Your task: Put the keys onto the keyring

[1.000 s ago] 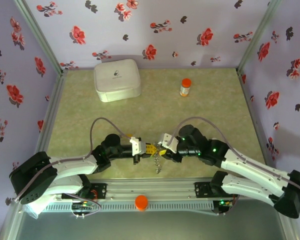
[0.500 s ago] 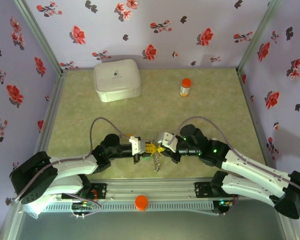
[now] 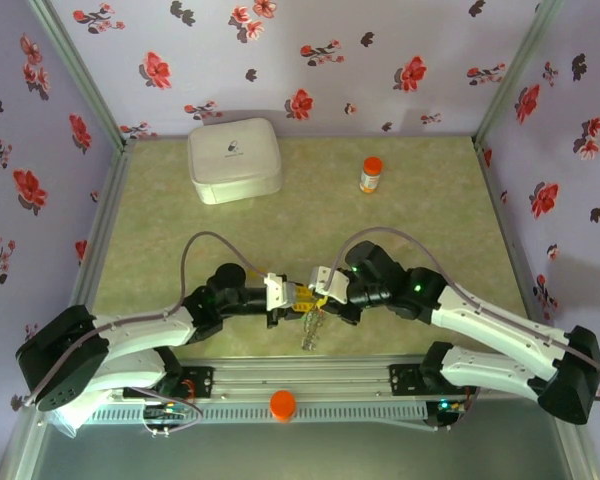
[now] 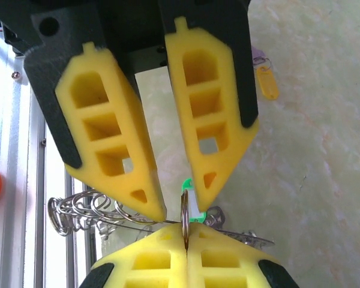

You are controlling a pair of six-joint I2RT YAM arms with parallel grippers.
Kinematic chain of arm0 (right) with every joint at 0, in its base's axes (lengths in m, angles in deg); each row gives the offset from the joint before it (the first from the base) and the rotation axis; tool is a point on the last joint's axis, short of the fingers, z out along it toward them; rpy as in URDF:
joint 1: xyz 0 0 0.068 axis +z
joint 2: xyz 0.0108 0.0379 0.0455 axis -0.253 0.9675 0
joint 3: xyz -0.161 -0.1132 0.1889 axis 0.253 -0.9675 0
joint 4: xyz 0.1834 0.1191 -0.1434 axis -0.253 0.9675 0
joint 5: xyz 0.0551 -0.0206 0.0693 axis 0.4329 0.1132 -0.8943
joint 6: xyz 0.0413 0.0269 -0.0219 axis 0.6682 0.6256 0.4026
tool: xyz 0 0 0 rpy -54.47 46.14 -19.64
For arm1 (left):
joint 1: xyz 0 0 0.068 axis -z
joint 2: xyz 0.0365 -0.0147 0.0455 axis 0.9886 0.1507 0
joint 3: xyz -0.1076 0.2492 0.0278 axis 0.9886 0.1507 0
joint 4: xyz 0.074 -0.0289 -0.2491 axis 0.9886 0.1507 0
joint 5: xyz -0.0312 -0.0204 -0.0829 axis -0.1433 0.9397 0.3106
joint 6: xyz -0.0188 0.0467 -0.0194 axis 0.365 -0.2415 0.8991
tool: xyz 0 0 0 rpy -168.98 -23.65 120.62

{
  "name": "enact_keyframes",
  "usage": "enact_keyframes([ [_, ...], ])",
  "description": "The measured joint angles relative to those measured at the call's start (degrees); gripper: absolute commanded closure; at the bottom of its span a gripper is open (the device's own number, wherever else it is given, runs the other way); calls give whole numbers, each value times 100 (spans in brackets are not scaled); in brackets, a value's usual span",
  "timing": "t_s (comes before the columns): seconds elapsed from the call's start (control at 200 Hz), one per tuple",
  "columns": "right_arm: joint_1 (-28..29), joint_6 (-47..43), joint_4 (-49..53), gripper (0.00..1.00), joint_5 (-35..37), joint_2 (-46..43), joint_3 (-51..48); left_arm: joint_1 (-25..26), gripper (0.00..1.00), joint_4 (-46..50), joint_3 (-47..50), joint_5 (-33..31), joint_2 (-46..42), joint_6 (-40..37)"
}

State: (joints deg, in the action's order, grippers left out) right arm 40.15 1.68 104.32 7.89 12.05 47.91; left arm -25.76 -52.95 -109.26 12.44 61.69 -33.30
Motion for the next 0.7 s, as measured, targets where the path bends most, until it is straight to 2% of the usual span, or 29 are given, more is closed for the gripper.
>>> enact_keyframes([
  [0.14,33,-109,190,100,4,111,142,0,91,334,-144,66,0,-216],
  [0.23,83,-155,286,100,22,173,181,0,100,468,-175,98,0,-302],
  [0.255,85,-155,310,100,20,181,188,0,100,492,-175,111,0,-310],
  [0.305,98,-155,319,90,20,190,197,0,100,503,-177,133,-7,-339],
  [0.44,44,-94,111,76,-85,-59,74,0,100,485,-173,153,-101,-354],
  [0.59,-247,256,-507,74,-328,-951,-575,0,100,-79,59,153,-103,-92],
  [0.7,-293,466,-785,73,-402,-1165,-804,0,100,-769,334,168,33,251],
])
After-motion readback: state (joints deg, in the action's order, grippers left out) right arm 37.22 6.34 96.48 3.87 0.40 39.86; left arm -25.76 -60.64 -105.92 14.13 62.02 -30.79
